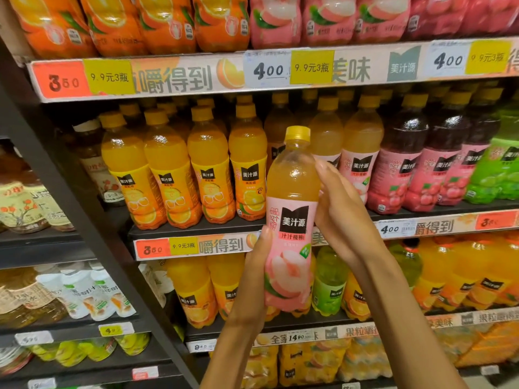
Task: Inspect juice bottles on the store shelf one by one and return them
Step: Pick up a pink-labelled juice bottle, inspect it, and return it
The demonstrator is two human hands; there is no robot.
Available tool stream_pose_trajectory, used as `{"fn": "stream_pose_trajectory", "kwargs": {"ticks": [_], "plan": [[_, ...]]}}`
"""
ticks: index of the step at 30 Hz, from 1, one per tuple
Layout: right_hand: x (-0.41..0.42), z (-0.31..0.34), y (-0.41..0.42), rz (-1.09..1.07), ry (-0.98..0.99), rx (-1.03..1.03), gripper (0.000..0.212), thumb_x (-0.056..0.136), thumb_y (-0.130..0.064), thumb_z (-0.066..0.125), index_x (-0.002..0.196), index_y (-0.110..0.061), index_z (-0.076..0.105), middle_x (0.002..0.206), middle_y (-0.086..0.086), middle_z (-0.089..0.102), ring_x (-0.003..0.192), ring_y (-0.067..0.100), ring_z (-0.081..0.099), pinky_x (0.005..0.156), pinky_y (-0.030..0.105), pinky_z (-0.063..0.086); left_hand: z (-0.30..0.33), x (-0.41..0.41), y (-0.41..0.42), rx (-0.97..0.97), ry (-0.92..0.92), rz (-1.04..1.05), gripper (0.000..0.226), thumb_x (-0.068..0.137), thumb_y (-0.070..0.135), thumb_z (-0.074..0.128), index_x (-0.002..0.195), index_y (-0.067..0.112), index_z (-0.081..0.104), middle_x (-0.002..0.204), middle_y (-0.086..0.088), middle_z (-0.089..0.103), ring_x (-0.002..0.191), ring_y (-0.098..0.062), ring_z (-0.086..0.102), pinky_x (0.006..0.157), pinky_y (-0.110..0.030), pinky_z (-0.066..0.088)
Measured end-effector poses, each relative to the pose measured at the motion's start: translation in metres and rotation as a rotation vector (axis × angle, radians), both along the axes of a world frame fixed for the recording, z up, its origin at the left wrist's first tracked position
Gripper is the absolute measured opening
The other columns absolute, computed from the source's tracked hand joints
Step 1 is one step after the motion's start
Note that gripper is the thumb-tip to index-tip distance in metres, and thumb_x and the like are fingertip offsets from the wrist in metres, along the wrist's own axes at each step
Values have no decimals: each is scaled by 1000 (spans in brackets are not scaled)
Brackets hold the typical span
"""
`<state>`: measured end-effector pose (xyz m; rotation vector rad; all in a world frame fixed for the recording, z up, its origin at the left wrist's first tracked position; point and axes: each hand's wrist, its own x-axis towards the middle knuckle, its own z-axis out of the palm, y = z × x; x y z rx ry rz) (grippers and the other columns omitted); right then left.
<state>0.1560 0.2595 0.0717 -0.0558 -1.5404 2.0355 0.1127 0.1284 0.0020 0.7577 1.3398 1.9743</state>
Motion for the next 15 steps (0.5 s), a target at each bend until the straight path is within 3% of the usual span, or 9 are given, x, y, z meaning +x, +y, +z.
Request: {"fn": "stream_pose_trajectory", "kwargs": {"ticks": [3,5,7,11,13,15], "plan": [[-1,2,1,58,-24,-3,61,83,-49,60,129,-9,56,119,12,68,114,23,64,94,36,52,-2,2,3,-27,-6,-59,76,69,79,53,104,12,68,86,-15,69,73,-27,66,68,-35,53],[-1,0,1,58,-11,57,50,83,-46,64,120,-13,61,113,9,71,105,20,67,83,29,55,-4,2,7,-55,26,-9,74,68,77,54,104,15,68,88,-16,70,77,-28,67,73,-40,52],[-2,0,3,12,38,79,31,85,-38,66,110,-18,65,102,3,73,94,14,68,76,24,54,-3,3,12,-74,104,74,56,78,67,48,98,20,70,88,-15,72,81,-28,67,75,-42,51],[-3,3,3,-186,71,244,53,78,-45,66,121,-15,58,113,3,68,108,21,64,89,39,52,0,-3,16,-38,285,214,36,87,39,46,111,17,60,99,4,72,94,-9,67,75,-17,51],[-6,5,2,-242,95,272,60,78,-47,65,126,-13,55,117,5,66,111,23,62,92,42,50,3,-5,18,-36,345,161,46,80,38,59,121,19,51,105,9,69,98,-7,65,77,-18,51],[-9,7,4,-262,143,259,57,78,-46,65,124,-14,54,117,6,65,109,24,62,89,40,51,3,-9,23,-78,429,150,61,72,39,67,128,28,45,115,10,64,108,-9,61,88,-28,52]]}}
